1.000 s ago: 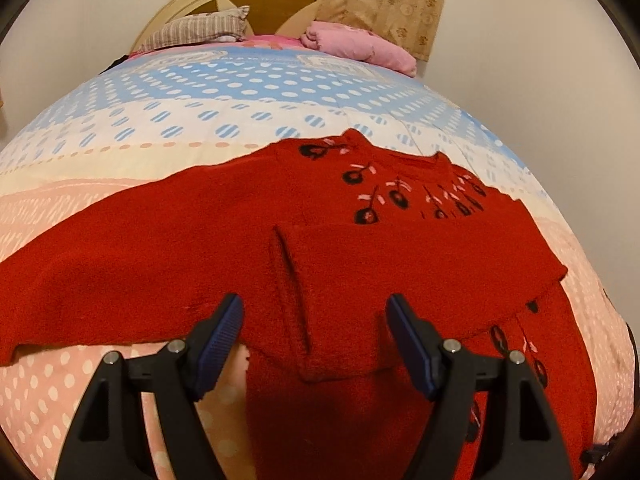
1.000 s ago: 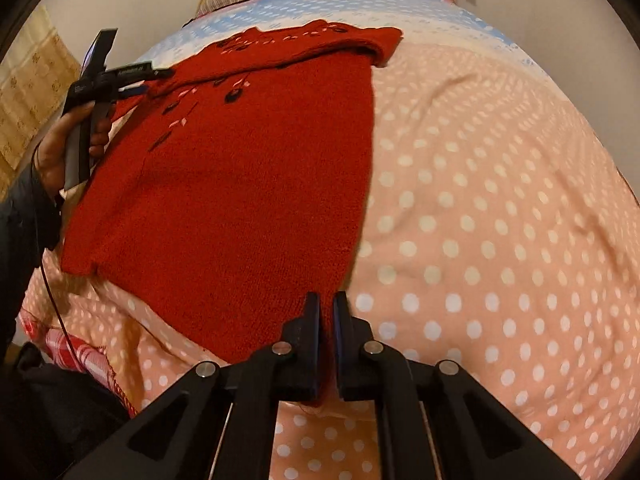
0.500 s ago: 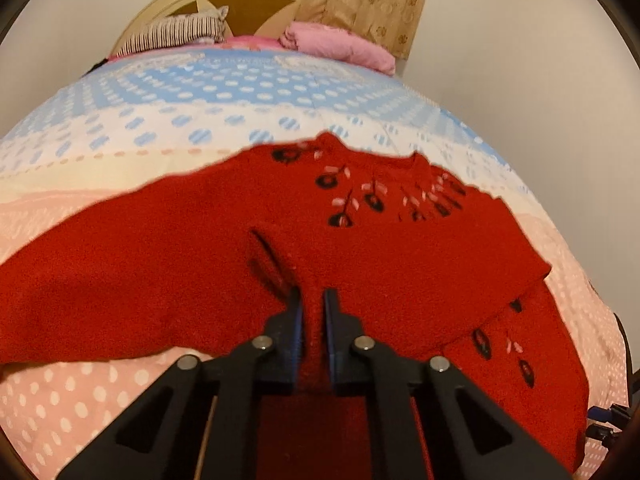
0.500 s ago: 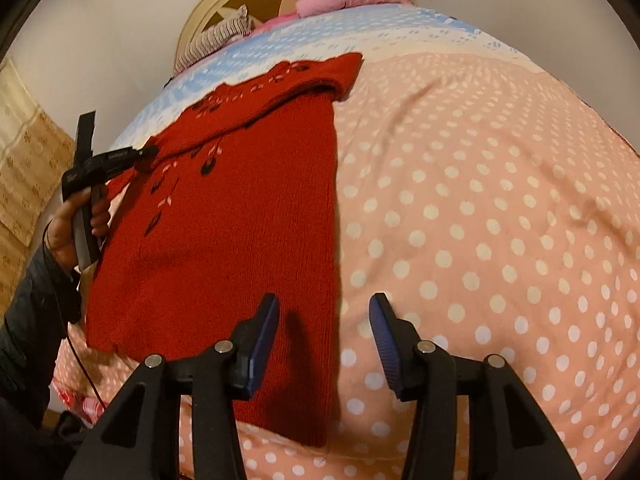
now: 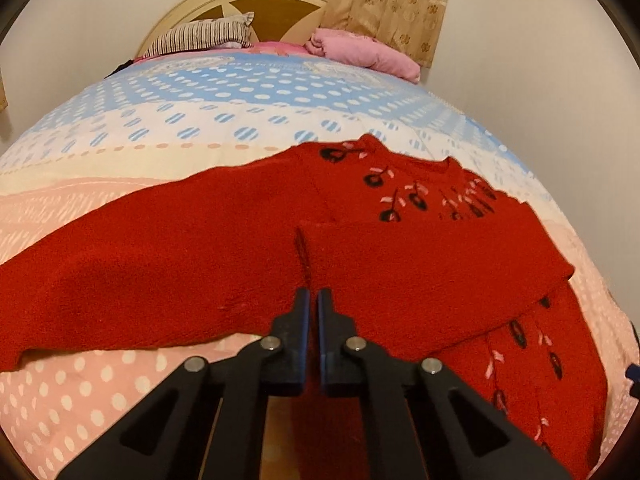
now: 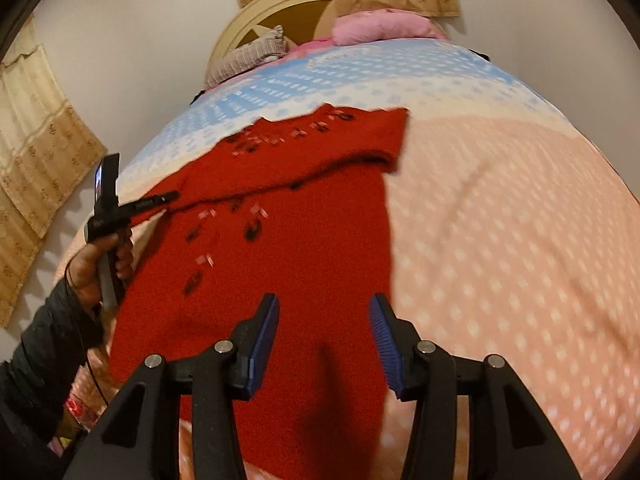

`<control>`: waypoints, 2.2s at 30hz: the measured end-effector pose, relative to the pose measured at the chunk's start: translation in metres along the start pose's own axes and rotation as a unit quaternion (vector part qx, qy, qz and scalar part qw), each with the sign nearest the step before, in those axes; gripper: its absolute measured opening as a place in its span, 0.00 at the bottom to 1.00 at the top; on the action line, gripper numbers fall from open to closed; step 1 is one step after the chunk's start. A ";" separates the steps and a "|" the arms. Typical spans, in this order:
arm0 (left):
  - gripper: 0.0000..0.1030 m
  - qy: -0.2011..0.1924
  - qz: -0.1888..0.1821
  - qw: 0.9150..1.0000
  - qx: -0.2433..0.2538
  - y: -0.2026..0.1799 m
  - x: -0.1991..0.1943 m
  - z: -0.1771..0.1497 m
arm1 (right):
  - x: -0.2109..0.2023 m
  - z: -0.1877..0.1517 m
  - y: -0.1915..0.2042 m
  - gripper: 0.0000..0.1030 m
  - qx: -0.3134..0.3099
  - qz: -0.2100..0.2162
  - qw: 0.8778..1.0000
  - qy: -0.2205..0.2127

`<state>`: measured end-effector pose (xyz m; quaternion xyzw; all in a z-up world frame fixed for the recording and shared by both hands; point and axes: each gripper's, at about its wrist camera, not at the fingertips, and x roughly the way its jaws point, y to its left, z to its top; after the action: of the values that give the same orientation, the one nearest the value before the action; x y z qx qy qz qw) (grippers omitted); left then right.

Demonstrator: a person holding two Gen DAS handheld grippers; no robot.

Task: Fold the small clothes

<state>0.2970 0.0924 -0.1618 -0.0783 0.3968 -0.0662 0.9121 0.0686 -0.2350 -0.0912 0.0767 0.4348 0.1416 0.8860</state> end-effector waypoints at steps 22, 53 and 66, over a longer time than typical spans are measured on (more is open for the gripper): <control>0.06 -0.031 -0.017 0.999 -0.003 0.002 -0.017 0.002 | 0.061 0.048 0.017 0.48 -0.002 0.011 1.000 -0.007; 0.52 -0.019 0.090 0.996 0.013 0.046 -0.060 -0.027 | 0.193 0.098 0.053 0.86 -0.129 -0.073 0.988 0.030; 0.51 -0.012 0.157 0.979 -0.133 0.155 -0.094 -0.058 | 0.191 0.094 0.053 0.88 -0.127 -0.067 0.989 0.020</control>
<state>0.1996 0.2557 -0.1642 -0.1362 0.3980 0.1317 0.8976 0.2447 -0.1248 -0.1632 -0.0682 0.4347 0.1375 0.8874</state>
